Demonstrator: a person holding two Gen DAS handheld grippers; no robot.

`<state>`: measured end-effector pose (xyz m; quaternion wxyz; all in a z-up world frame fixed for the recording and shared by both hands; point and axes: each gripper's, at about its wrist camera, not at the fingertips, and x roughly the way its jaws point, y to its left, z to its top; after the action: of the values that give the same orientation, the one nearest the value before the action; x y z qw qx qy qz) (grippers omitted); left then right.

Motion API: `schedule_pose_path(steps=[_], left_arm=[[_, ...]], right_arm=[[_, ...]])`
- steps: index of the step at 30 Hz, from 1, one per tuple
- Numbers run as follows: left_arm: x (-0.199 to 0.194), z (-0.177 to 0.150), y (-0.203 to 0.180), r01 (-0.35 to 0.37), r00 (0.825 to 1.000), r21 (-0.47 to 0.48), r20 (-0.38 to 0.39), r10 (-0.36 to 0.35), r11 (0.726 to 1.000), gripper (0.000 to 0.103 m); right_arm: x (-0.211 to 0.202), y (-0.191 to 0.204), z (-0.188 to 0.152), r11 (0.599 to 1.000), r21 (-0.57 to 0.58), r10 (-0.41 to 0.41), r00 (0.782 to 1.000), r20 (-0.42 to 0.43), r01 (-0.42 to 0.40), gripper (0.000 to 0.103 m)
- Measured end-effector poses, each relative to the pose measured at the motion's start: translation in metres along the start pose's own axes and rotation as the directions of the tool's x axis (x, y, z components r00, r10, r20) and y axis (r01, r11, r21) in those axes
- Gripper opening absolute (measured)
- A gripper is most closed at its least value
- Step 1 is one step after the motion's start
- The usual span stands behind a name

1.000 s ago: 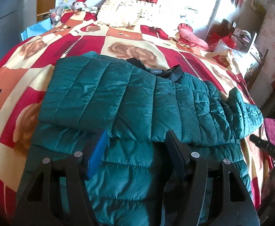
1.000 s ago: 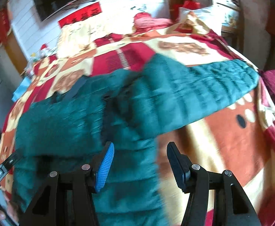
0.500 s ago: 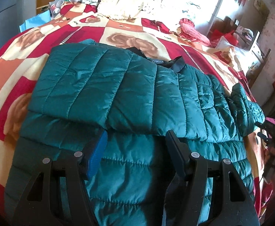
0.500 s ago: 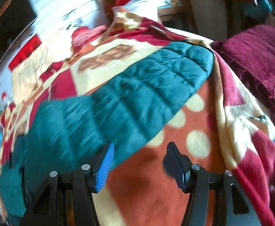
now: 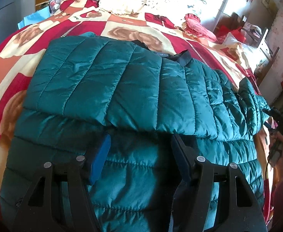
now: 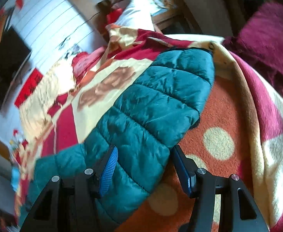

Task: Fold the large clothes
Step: 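Grasp the other jacket sleeve with the right gripper, then lift the held sleeve and fold it over the jacket body toward the left gripper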

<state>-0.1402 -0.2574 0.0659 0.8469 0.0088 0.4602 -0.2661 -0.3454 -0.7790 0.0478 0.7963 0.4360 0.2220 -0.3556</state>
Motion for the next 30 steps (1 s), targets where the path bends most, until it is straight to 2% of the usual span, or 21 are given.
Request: schedule_pose_path(steps=[2, 5, 9, 12, 15, 16, 17, 18, 19, 21, 25, 30], left_arm=[[0.0, 0.0, 0.0, -0.001, 1.0, -0.001, -0.001, 0.001, 1.0, 0.064], [0.001, -0.002, 0.0, -0.001, 1.0, 0.004, 0.003, 0.001, 1.0, 0.064], [0.003, -0.004, 0.0, -0.011, 1.0, 0.005, 0.0, 0.011, 1.0, 0.064], [0.004, -0.005, -0.002, -0.018, 1.0, 0.012, 0.002, 0.018, 1.0, 0.064], [0.005, -0.006, -0.003, -0.022, 1.0, 0.017, 0.002, 0.022, 1.0, 0.064], [0.005, -0.007, -0.003, -0.023, 1.0, 0.018, 0.002, 0.022, 1.0, 0.064], [0.005, -0.006, -0.002, -0.023, 1.0, 0.02, 0.002, 0.023, 1.0, 0.064], [0.005, -0.007, -0.002, -0.022, 1.0, 0.022, 0.003, 0.022, 1.0, 0.064], [0.005, -0.007, -0.002, -0.021, 1.0, 0.022, 0.003, 0.021, 1.0, 0.064], [0.005, -0.007, -0.002, -0.018, 1.0, 0.017, 0.004, 0.018, 1.0, 0.064], [0.003, -0.007, -0.002, -0.006, 1.0, 0.011, 0.007, 0.006, 1.0, 0.064], [-0.009, -0.004, -0.002, -0.008, 1.0, 0.027, 0.02, 0.007, 1.0, 0.064]], right_arm=[[-0.003, -0.007, 0.003, 1.0, 0.023, 0.019, 1.0, -0.003, -0.019, 0.056], [-0.007, -0.02, 0.015, 1.0, 0.018, -0.018, 1.0, 0.012, 0.017, 0.056], [0.003, -0.026, 0.035, 1.0, 0.004, -0.027, 1.0, -0.002, 0.027, 0.056], [0.011, -0.014, 0.039, 0.992, -0.066, -0.106, 0.994, -0.002, 0.106, 0.056], [0.022, 0.007, 0.035, 0.956, -0.177, -0.233, 0.972, 0.022, 0.233, 0.057], [0.027, 0.015, 0.032, 0.934, -0.222, -0.278, 0.96, 0.035, 0.278, 0.053], [0.029, 0.016, 0.031, 0.926, -0.239, -0.29, 0.956, 0.04, 0.291, 0.047], [0.031, 0.019, 0.03, 0.922, -0.253, -0.291, 0.956, 0.042, 0.292, 0.033], [0.031, 0.018, 0.029, 0.931, -0.246, -0.272, 0.962, 0.032, 0.271, 0.021], [0.027, 0.016, 0.03, 0.943, -0.231, -0.241, 0.97, 0.025, 0.24, 0.013], [-0.001, 0.008, 0.032, 0.982, -0.173, -0.077, 0.997, 0.015, 0.079, 0.011], [-0.051, 0.013, 0.03, 0.981, -0.174, 0.091, 0.995, 0.032, -0.085, 0.01]])
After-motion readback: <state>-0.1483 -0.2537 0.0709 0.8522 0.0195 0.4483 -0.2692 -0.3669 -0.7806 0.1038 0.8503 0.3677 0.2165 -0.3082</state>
